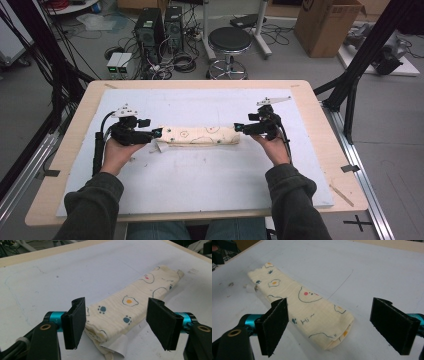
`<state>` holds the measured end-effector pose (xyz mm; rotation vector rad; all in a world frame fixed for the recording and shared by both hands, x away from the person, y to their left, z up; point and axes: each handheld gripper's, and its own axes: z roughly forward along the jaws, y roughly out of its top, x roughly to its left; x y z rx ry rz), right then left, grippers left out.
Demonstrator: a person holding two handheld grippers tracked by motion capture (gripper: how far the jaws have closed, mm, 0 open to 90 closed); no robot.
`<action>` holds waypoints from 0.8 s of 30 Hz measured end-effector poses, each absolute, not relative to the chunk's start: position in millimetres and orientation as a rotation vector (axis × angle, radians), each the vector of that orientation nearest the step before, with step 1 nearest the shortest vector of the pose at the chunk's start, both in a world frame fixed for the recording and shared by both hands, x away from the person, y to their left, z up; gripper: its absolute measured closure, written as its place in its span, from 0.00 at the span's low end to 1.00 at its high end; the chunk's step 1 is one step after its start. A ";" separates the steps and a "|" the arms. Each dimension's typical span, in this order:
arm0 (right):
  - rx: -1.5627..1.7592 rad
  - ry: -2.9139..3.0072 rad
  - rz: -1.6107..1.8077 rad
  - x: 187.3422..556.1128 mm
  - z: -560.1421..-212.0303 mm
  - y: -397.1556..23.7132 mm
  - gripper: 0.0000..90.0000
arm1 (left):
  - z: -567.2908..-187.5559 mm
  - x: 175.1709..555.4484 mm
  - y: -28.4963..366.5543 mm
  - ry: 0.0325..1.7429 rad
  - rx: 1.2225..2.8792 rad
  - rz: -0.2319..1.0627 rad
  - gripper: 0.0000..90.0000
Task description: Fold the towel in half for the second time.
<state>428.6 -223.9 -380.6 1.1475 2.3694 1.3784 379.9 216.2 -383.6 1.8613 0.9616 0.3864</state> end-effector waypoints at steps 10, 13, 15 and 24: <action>1.137 2.358 1.397 423.3 -376.2 -225.2 0.15 | -383.2 371.6 216.4 0.943 1.872 0.381 0.34; 1.138 2.363 1.403 420.7 -374.9 -225.1 0.15 | -382.8 369.0 216.9 0.936 1.870 0.383 0.34; 1.130 2.366 1.404 419.3 -373.9 -225.2 0.14 | -382.0 367.7 217.1 0.929 1.874 0.383 0.34; 1.121 2.381 1.386 413.8 -371.3 -225.3 0.14 | -380.2 362.8 216.5 0.913 1.886 0.376 0.34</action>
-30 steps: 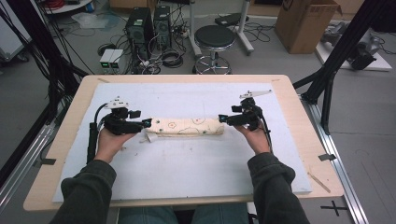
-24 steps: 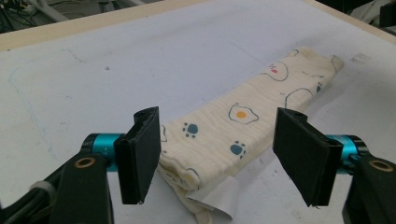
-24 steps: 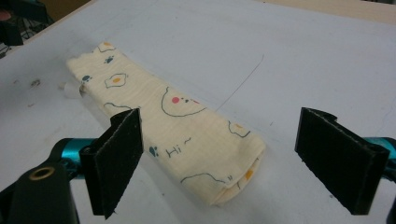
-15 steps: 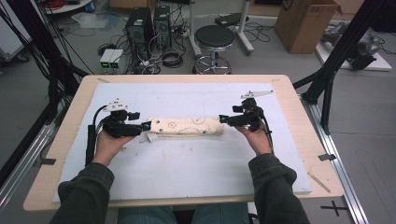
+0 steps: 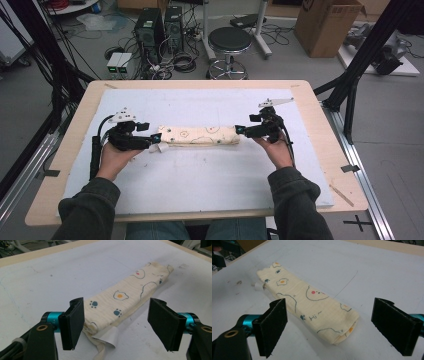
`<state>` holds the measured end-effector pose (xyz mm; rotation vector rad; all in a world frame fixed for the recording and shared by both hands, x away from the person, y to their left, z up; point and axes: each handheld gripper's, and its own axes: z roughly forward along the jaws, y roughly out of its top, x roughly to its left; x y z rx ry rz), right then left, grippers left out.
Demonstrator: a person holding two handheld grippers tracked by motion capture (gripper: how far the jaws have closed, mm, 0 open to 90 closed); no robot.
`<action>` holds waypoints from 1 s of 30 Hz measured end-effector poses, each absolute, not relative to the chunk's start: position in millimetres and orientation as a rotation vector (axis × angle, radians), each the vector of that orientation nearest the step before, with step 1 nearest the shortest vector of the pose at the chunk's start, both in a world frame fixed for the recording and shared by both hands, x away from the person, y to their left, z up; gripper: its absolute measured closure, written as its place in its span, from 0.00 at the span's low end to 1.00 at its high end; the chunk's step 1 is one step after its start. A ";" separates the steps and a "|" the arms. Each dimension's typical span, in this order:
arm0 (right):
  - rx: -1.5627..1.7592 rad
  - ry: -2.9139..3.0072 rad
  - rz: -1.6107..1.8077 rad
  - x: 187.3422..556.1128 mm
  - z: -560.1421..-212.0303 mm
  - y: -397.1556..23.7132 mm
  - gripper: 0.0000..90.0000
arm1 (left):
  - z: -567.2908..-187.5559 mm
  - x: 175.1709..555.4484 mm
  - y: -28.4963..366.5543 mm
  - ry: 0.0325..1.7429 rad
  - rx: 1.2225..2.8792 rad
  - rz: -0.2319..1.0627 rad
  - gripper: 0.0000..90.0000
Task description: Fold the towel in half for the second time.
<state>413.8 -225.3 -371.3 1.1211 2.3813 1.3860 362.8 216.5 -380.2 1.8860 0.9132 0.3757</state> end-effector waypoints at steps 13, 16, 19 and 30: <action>1.086 2.404 1.365 405.6 -367.7 -224.4 0.14 | -386.1 353.5 220.7 0.906 1.891 0.382 0.34; 1.067 2.387 1.380 402.2 -368.1 -225.7 0.14 | -386.8 351.2 221.0 0.907 1.890 0.382 0.33; 1.082 2.390 1.378 400.5 -372.7 -228.0 0.14 | -386.3 349.0 220.9 0.899 1.898 0.381 0.33; 1.087 2.383 1.381 390.7 -380.8 -235.5 0.14 | -387.1 339.9 221.9 0.887 1.887 0.389 0.33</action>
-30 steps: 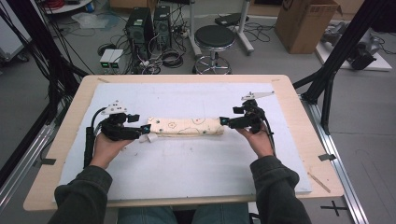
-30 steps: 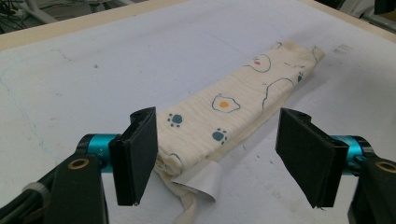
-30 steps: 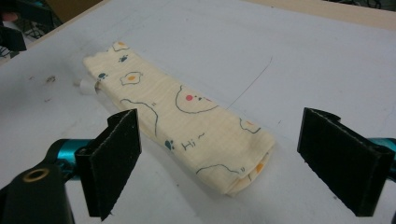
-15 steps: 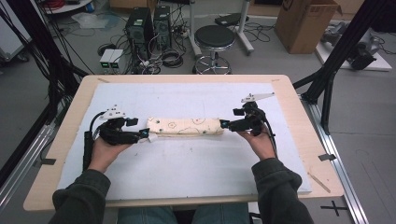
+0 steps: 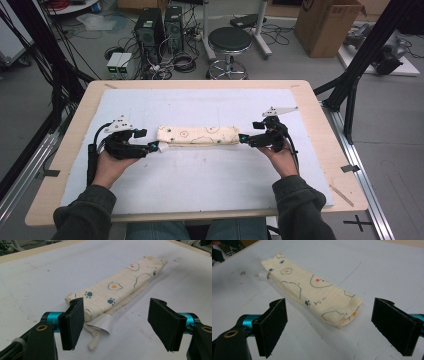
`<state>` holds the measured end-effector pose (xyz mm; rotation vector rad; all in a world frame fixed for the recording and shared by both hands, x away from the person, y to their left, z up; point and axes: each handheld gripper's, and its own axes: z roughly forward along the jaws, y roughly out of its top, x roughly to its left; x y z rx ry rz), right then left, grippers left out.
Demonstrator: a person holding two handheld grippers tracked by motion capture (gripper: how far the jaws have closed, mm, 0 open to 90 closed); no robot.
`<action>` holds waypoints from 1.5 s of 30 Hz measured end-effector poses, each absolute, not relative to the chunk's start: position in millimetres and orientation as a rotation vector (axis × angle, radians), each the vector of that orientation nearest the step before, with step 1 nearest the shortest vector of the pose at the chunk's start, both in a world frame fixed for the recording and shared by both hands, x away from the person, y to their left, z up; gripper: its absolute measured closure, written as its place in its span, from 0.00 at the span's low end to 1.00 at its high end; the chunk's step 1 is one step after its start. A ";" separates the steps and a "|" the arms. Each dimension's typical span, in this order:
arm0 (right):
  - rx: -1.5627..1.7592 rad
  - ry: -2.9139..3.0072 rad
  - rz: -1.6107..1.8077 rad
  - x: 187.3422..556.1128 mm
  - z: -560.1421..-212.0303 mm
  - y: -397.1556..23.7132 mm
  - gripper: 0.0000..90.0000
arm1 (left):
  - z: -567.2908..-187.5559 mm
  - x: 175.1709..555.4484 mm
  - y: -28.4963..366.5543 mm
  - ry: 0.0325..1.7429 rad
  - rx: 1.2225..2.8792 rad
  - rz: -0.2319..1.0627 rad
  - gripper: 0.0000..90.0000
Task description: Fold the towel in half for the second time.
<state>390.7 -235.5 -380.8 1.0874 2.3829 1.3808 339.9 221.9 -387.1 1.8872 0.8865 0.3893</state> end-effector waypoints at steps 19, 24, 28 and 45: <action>1.063 2.390 1.378 372.1 -387.5 -244.0 0.14 | -390.2 319.6 232.6 0.877 1.893 0.403 0.31; 1.071 2.390 1.376 367.2 -390.8 -248.2 0.14 | -391.4 314.4 234.6 0.874 1.895 0.406 0.31; 1.074 2.376 1.397 361.9 -391.7 -253.2 0.14 | -393.9 309.2 236.6 0.873 1.900 0.406 0.31; 1.099 2.347 1.383 340.8 -399.4 -273.3 0.14 | -399.8 290.5 243.6 0.880 1.897 0.422 0.27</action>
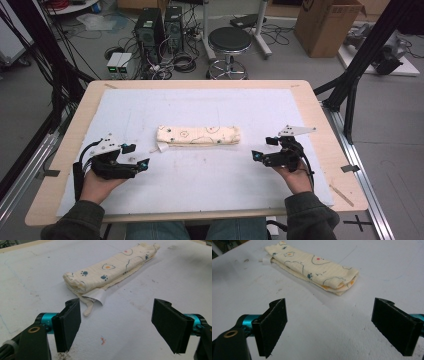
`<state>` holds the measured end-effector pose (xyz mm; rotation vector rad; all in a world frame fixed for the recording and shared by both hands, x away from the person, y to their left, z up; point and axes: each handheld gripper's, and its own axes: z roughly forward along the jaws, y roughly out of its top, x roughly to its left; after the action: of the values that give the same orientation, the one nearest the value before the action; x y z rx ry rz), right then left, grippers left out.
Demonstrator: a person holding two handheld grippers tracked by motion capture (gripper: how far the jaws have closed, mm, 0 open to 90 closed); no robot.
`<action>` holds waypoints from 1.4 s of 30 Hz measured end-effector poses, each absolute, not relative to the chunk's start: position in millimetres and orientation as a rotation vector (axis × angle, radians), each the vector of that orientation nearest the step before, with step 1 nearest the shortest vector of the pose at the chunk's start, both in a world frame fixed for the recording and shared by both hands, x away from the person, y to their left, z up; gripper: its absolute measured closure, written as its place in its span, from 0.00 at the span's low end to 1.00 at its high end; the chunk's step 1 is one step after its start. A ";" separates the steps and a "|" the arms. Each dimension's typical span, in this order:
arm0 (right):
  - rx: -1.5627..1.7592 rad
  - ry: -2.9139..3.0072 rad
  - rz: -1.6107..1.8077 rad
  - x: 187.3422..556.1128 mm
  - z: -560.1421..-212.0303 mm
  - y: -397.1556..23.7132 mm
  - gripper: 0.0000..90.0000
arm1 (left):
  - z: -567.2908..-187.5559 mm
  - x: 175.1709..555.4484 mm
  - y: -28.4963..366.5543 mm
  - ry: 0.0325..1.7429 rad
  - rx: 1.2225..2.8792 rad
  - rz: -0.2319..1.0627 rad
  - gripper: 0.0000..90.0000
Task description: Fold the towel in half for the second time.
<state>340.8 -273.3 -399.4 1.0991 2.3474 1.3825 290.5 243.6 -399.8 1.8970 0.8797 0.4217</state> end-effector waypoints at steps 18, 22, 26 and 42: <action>1.125 2.347 1.353 322.8 -412.1 -288.4 0.14 | -409.2 272.4 250.3 0.889 1.888 0.430 0.27; 1.125 2.343 1.344 319.0 -413.5 -291.6 0.14 | -411.9 268.9 252.5 0.892 1.890 0.428 0.27; 1.135 2.341 1.332 314.3 -415.6 -295.2 0.14 | -413.9 264.6 255.4 0.896 1.906 0.449 0.27; 1.145 2.324 1.329 296.1 -421.5 -308.7 0.14 | -419.0 248.4 263.3 0.909 1.916 0.458 0.27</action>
<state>296.1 -308.7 -421.5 1.1448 2.3237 1.3285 248.4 263.3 -419.0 1.9159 0.9093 0.4581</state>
